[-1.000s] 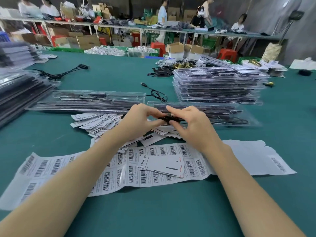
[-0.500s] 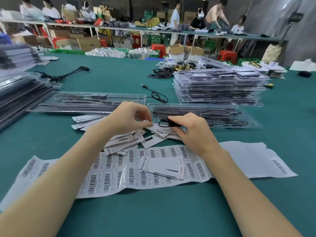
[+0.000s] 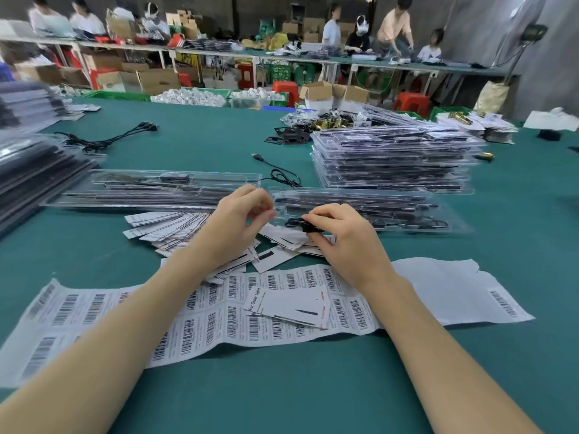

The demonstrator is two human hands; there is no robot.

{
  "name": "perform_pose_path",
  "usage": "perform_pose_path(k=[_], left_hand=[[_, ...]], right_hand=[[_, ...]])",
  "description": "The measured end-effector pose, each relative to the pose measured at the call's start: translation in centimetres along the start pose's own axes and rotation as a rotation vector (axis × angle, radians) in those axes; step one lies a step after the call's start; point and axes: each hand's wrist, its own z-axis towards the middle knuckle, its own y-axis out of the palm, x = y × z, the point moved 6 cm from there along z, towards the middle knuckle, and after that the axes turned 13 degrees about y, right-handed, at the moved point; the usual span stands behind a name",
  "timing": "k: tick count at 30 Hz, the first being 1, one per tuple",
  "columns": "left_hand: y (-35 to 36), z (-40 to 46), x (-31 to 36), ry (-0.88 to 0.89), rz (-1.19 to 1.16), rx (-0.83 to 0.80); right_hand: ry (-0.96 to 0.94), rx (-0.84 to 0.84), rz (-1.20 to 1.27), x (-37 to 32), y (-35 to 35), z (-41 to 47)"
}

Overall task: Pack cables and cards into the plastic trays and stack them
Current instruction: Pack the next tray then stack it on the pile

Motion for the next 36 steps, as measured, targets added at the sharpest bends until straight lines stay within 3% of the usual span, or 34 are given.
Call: perform_pose_path(k=[5,12,27,32,36], left_hand=[[0.5,0.2,0.1,-0.095,-0.119,0.099],[1.0,0.3,0.1,-0.119,-0.110,0.062],[2.0,0.0,-1.4,-0.324,-0.310,0.146],[2.0,-0.3,-1.6,-0.362,-0.225,0.027],[1.9,0.0,-0.6,-0.239,-0.067,-0.147]], right_hand=[[-0.024,0.028,-0.003,-0.3,-0.1,-0.3],[0.008,0.213,-0.136,-0.7,-1.2,0.5],[-0.009,0.066,-0.172,-1.3,-0.7,1.0],[0.024,0.004,-0.190,-1.0,-0.2,1.1],[0.021,-0.023,-0.239,-1.1,-0.2,0.8]])
